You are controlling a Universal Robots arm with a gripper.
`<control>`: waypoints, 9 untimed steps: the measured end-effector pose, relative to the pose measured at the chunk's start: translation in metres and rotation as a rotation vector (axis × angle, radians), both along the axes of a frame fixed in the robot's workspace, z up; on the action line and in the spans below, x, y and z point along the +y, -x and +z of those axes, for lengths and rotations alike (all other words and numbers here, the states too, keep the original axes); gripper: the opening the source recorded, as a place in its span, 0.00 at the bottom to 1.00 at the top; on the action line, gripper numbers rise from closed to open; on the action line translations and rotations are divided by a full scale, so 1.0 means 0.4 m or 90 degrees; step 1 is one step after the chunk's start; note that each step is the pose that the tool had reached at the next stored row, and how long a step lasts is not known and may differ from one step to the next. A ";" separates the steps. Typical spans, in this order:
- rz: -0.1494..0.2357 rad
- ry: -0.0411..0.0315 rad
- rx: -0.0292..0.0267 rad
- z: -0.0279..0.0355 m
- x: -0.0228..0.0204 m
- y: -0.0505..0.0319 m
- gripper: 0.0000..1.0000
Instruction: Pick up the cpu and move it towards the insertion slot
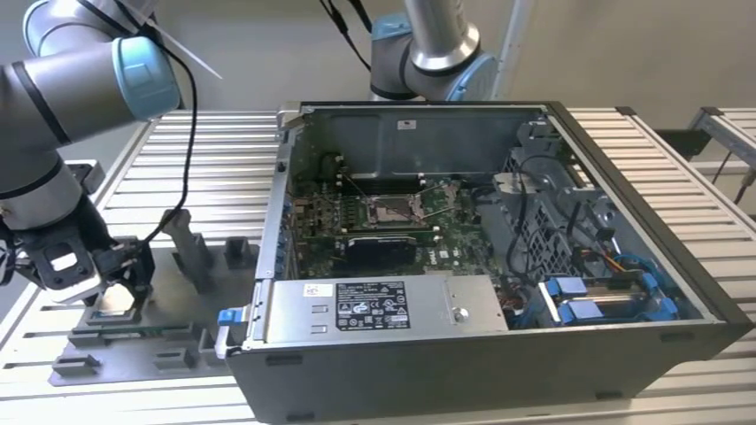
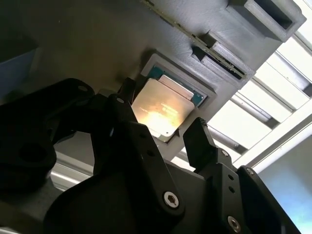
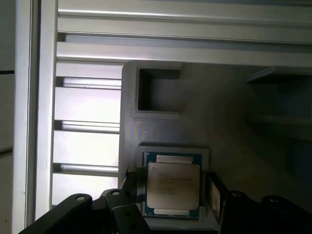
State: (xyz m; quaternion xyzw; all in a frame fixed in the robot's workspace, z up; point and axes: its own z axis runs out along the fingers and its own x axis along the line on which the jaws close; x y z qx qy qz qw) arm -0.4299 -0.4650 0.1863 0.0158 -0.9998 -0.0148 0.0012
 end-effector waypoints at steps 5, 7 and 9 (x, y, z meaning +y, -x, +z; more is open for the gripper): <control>0.000 0.0003 0.0001 -0.002 -0.001 0.000 1.00; 0.000 0.0004 0.0001 -0.003 -0.001 0.000 1.00; 0.000 0.0004 0.0001 -0.003 -0.001 0.000 1.00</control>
